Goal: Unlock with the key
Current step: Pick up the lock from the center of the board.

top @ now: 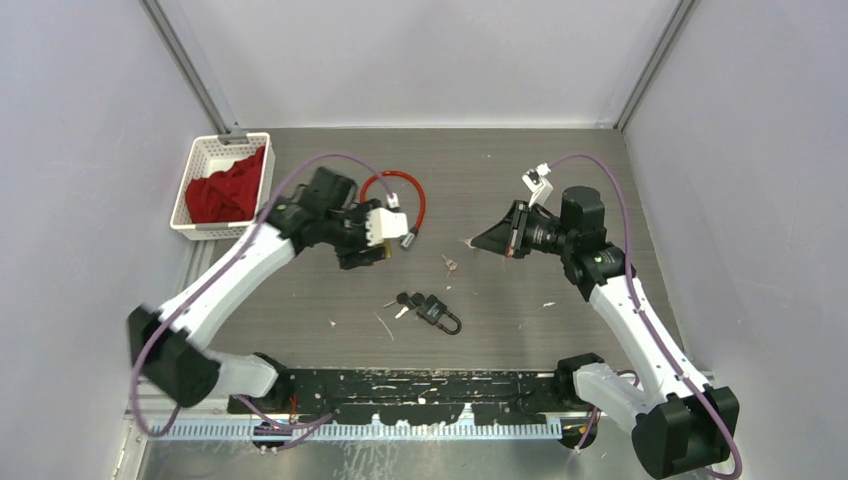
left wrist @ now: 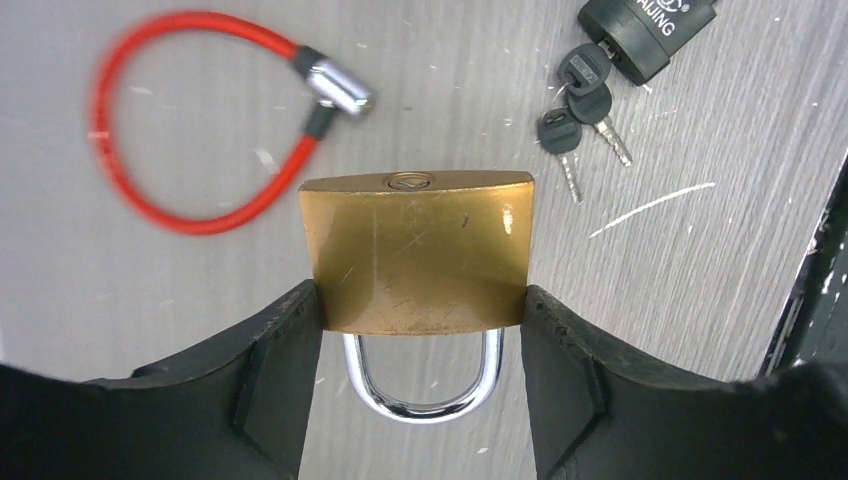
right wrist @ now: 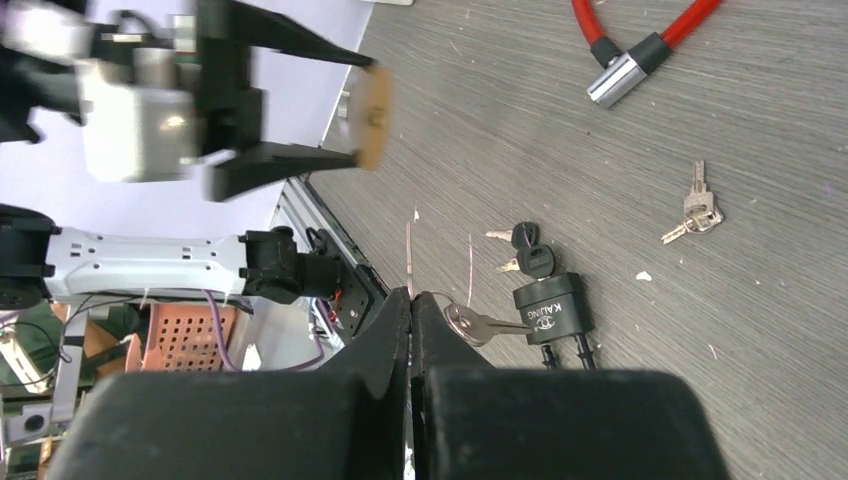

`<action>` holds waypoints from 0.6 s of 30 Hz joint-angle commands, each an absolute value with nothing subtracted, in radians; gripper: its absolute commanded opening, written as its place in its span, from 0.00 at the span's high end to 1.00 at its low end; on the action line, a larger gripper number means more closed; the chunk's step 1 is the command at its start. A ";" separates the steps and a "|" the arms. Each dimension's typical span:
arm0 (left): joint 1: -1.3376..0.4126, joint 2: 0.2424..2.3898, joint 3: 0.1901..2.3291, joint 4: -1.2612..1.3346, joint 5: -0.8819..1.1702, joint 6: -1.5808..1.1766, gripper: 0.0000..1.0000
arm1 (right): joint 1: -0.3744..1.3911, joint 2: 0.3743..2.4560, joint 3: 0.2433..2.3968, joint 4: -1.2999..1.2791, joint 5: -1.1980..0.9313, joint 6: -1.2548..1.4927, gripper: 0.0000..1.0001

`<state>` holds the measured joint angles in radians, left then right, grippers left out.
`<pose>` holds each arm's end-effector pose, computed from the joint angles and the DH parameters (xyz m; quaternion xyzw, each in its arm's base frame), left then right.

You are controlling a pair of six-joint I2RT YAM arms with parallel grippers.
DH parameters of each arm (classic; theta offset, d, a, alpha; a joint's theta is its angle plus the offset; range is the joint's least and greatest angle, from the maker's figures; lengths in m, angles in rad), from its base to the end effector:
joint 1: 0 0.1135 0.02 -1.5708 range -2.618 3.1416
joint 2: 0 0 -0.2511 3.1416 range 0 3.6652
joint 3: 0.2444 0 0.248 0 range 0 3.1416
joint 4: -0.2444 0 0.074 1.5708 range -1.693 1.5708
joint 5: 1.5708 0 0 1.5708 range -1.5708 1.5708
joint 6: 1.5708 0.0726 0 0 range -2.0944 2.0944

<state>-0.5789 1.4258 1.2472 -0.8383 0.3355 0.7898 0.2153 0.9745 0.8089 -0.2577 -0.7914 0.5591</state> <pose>0.2432 -0.1875 0.2570 0.6349 0.7060 -0.1313 0.2850 0.2236 0.1018 0.2894 -0.0736 0.7993 0.4889 0.3415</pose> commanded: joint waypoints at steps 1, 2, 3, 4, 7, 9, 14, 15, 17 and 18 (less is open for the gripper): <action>-0.516 1.135 1.263 -0.866 0.491 0.946 1.00 | 0.220 0.944 0.826 -0.095 -0.847 0.613 0.99; -0.513 1.085 1.246 -0.843 0.530 0.962 1.00 | 0.228 0.943 0.821 -0.041 -0.856 0.628 0.99; -0.512 1.042 1.229 -0.803 0.567 0.961 1.00 | 0.243 0.945 0.821 -0.010 -0.859 0.639 0.99; -0.512 0.993 1.207 -0.734 0.596 0.922 1.00 | 0.259 0.949 0.830 -0.001 -0.855 0.636 0.99; -0.512 0.905 1.157 -0.573 0.698 0.836 1.00 | 0.323 0.972 0.878 -0.015 -0.848 0.608 0.99; -0.512 0.868 1.148 -0.522 0.776 0.813 1.00 | 0.360 0.977 0.897 -0.018 -0.857 0.594 0.99; -0.512 0.783 1.139 -0.508 0.970 0.891 1.00 | 0.385 0.924 0.877 0.030 -0.920 0.585 0.99; -0.512 0.771 1.136 -0.504 0.996 0.903 1.00 | 0.385 0.912 0.870 0.040 -0.927 0.586 0.99; -0.513 0.759 1.137 -0.503 1.031 0.917 1.00 | 0.386 0.897 0.858 0.060 -0.943 0.590 0.99; -0.514 0.755 1.137 -0.503 1.041 0.927 1.00 | 0.386 0.895 0.857 0.062 -0.948 0.590 0.99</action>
<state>-0.5140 0.8227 1.1091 -0.6682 0.8570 0.8696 0.3824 0.9451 0.8486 -0.0429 -0.8913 0.5987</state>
